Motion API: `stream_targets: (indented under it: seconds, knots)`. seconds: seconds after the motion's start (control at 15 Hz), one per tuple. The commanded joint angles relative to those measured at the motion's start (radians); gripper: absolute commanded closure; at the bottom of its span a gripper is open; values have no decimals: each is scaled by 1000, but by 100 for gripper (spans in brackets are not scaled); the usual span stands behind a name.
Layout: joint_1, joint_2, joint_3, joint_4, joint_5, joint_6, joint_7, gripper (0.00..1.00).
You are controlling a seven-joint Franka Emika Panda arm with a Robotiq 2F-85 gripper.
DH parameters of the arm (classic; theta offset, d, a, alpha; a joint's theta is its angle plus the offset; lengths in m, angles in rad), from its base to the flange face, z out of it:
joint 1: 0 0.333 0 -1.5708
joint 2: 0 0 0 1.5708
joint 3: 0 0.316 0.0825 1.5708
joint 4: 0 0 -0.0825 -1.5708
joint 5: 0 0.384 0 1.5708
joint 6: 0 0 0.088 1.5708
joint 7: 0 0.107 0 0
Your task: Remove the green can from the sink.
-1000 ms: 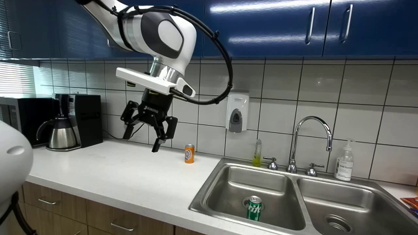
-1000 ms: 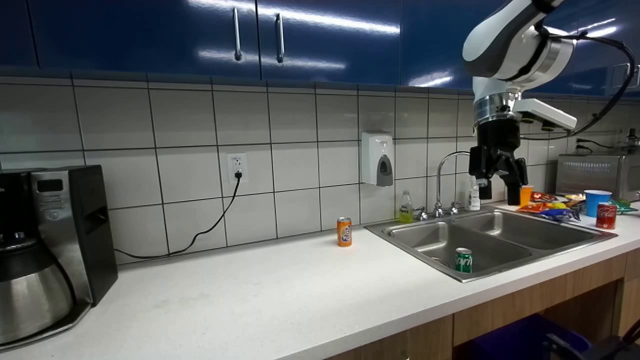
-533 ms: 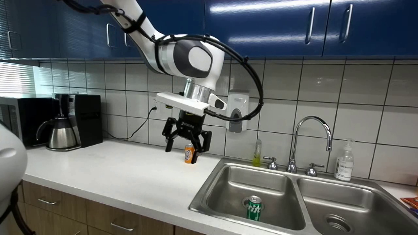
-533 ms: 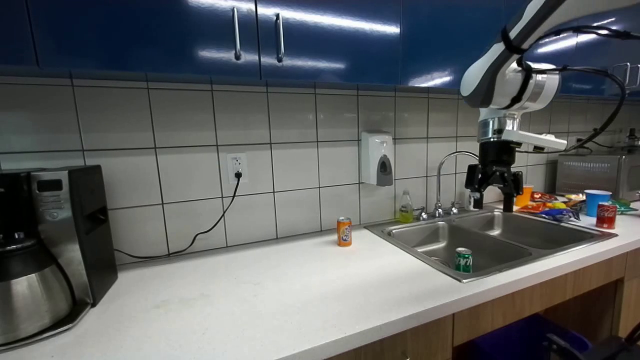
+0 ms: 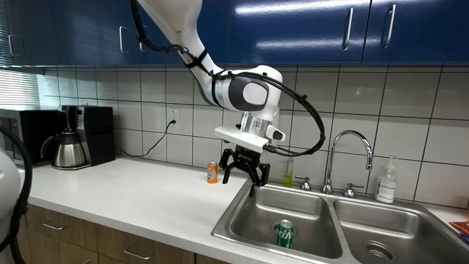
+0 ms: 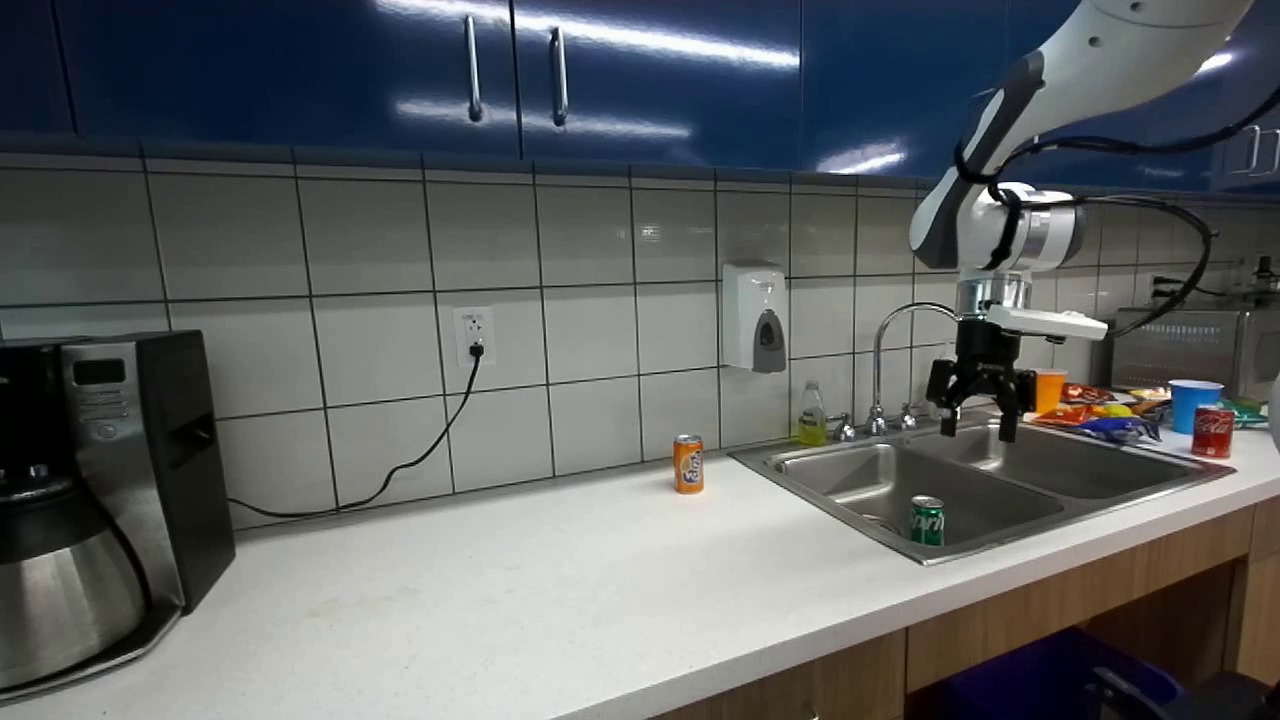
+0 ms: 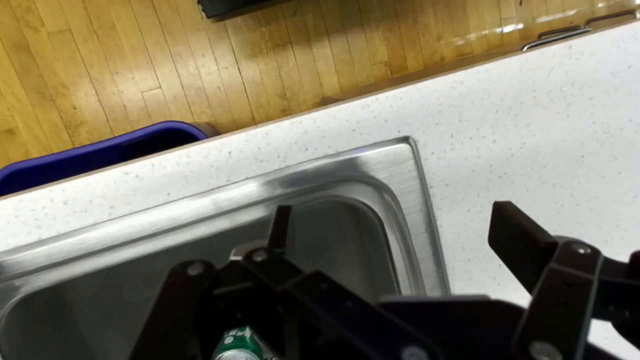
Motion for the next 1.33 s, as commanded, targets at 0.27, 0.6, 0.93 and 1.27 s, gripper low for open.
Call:
stream_targets:
  seconds: [0.27, 0.6, 0.93, 1.27]
  knots:
    - [-150, 314, 92, 292, 97, 39, -39, 0]
    - [-218, 483, 149, 448, 74, 83, -10, 0]
    - [-248, 600, 186, 556, 51, 119, 22, 0]
    - [-253, 689, 195, 627, 30, 185, 54, 0]
